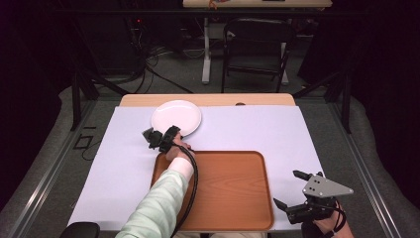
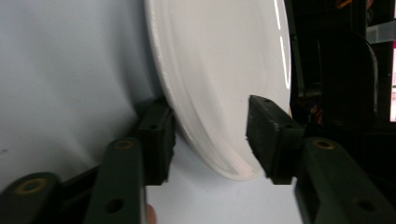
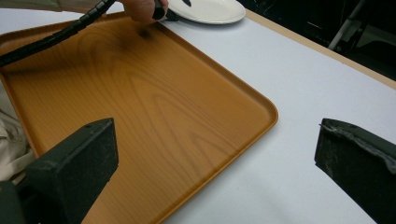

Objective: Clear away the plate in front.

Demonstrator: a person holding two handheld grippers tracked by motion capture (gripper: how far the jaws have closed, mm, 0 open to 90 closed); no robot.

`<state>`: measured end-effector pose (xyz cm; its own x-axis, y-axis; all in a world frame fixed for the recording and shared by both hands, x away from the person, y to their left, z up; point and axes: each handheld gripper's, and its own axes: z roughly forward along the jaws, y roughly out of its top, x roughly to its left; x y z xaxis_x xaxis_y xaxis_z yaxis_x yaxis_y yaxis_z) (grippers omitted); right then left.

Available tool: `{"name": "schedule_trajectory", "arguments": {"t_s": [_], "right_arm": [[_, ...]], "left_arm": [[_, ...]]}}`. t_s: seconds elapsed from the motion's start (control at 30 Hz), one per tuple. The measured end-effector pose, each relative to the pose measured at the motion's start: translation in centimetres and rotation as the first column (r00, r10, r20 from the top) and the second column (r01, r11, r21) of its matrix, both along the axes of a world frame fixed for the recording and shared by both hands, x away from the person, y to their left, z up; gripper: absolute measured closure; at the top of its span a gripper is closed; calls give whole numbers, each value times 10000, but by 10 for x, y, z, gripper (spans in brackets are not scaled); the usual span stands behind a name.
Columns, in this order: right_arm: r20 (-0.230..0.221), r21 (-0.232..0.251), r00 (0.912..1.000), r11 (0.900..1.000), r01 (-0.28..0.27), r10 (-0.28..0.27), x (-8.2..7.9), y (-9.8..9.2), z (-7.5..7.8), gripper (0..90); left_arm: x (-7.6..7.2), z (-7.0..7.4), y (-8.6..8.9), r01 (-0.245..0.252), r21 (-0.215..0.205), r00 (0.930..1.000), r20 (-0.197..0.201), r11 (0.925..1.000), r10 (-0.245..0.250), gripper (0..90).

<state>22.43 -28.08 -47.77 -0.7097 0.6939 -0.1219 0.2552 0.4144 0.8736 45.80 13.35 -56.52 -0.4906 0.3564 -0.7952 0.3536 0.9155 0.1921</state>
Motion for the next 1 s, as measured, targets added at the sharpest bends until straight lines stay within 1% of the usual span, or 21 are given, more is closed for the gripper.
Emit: {"name": "schedule_trajectory", "arguments": {"t_s": [0.07,0.1,0.13,0.23,0.3,0.37,0.4,0.47,0.57,0.6,0.63,0.67,0.7,0.73,0.77,0.8,0.87,0.9,0.93,0.97,1.0], "right_arm": [[-8,2,10000,10000,-3,3,0,0,0,0],[-8,2,10000,10000,-3,3,0,0,0,0],[-15,-16,10000,10000,1,-1,0,0,0,0],[-12,-10,10000,10000,17,-17,0,0,0,0],[-24,-20,10000,10000,26,-26,0,0,0,0],[-31,-22,10000,10000,29,-29,0,0,0,0],[-31,-24,10000,10000,31,-31,0,0,0,0],[-53,-32,10000,10000,31,-31,1,0,0,0],[-57,-39,10000,10000,29,-30,1,0,0,0],[-82,-36,10000,10000,38,-39,1,0,0,0],[-83,-34,10000,10000,42,-42,1,0,0,0],[-94,-50,9999,10000,51,-51,1,0,0,0],[-89,-61,9999,10000,50,-50,1,0,0,0],[-94,-62,9999,10000,43,-44,1,0,0,0],[-94,-62,9999,10000,43,-44,1,0,0,0],[-117,-73,9999,10000,64,-65,1,0,0,0],[-146,-103,9999,9999,77,-79,1,1,0,0],[-148,-120,9998,9999,90,-91,1,1,0,0],[-148,-120,9998,9999,90,-91,1,1,0,0],[-158,-119,9998,9999,89,-91,1,1,0,0],[-220,-153,9996,9997,164,-167,1,1,0,0]], "left_arm": [[0,-1,-1,-162,9,9999,33,9999,162,579],[0,-1,0,-100,-29,10000,-3,9999,100,579],[0,-2,1,-150,-133,9999,23,9998,151,593],[0,-4,1,-197,-130,9998,65,9997,198,633],[0,-7,2,-197,-98,9998,76,9998,198,682],[0,-8,3,-127,-123,9999,56,9998,128,752],[-1,-9,4,-159,-194,9998,93,9997,161,772],[-1,-11,6,-35,-270,9996,283,9996,42,776],[-1,-12,7,25,-283,9993,362,9996,-14,782],[-2,-13,9,104,-245,9984,555,9996,-91,786],[-2,-13,9,104,-245,9984,555,9996,-91,793],[-2,-13,10,186,-127,9974,702,9997,-176,800],[-1,-10,11,370,209,9951,904,9991,-387,808],[-1,-7,12,433,386,9934,1047,9983,-471,820],[-1,-7,12,433,386,9934,1047,9983,-471,834],[0,-1,12,693,992,9882,1296,9927,-819,849],[2,4,11,882,1479,9818,1543,9851,-1110,865],[2,7,11,987,1751,9786,1615,9796,-1275,866],[2,7,11,987,1751,9786,1615,9796,-1275,868],[2,9,11,1198,1946,9755,1592,9735,-1519,868],[3,11,11,1280,2189,9727,1624,9673,-1655,868]]}}
